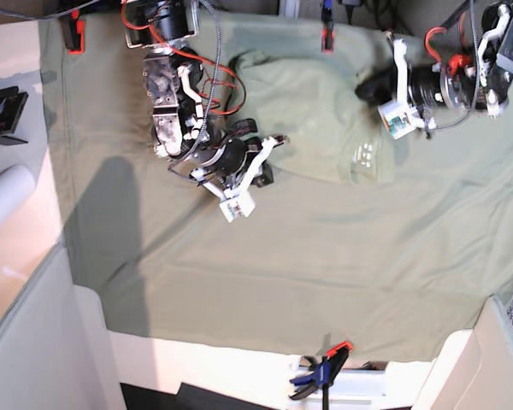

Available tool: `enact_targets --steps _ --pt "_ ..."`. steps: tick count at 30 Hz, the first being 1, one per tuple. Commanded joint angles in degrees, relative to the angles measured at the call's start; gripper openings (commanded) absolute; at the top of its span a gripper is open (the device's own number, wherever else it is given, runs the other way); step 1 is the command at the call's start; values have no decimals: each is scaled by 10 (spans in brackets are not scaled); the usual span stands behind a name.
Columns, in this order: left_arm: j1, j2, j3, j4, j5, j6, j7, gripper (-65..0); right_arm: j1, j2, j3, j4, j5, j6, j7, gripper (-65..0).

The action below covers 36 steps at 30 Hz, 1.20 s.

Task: Fold the T-shirt properly
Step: 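Press and tuck the folded bundle into a neat rectangle with both grippers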

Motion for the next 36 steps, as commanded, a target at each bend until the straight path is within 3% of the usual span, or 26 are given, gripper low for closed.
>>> enact_targets --steps 1,8,16,20,26,36 --pt "-21 -7 -6 -12 26 19 -5 -650 9 10 1 21 11 2 10 -650" --pt "-114 -4 -6 -113 37 19 -42 -650 -18 35 1 57 43 2 -1 -650" --pt "-230 27 -3 -232 50 19 -88 -650 -61 35 1 96 45 2 -3 -650" --pt "-267 42 18 -284 52 19 -96 -650 -91 34 1 122 76 2 -3 -650" --pt "-280 44 50 -297 62 19 -125 -650 -127 6 1 141 95 2 -3 -650" --pt "-278 42 50 -296 61 19 -126 -650 -158 -47 -1 141 106 3 -16 -650"
